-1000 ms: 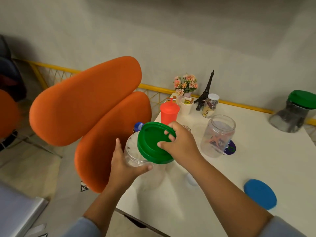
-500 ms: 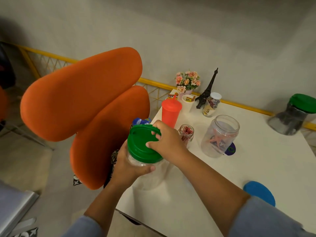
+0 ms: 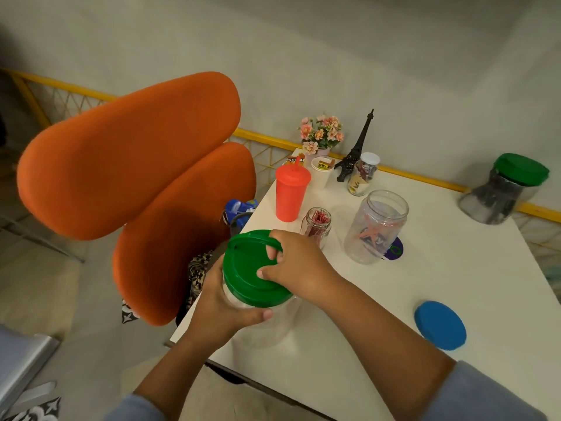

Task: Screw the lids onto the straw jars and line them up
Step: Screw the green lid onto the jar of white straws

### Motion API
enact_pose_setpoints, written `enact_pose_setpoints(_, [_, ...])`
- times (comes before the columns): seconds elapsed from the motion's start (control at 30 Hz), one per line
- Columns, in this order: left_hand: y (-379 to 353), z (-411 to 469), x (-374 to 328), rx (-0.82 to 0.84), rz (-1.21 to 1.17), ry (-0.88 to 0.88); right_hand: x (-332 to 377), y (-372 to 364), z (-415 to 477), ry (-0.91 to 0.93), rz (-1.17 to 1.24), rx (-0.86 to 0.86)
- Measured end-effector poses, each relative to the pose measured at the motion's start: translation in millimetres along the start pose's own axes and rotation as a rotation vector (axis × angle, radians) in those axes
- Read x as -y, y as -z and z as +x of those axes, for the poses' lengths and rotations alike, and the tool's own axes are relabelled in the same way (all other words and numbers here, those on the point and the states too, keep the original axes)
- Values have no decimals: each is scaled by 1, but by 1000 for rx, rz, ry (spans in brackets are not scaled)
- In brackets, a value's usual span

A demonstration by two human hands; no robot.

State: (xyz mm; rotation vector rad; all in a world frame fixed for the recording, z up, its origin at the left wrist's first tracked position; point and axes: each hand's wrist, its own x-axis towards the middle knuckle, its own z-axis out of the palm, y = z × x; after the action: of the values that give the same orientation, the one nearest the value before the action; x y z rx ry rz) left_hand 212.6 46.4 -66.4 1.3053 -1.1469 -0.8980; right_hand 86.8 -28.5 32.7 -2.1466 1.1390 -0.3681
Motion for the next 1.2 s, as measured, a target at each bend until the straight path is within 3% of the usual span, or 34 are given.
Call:
enact_pose_setpoints(0.3, [-34, -44, 6, 39, 117, 74, -21, 8, -67, -90, 7, -40])
enact_pose_setpoints(0.87, [-129, -43, 2, 343, 144, 56, -88, 64, -143, -267, 23, -178])
enact_pose_setpoints(1.2, [-158, -14, 1, 501, 171, 68, -117, 90, -143, -245, 305, -207])
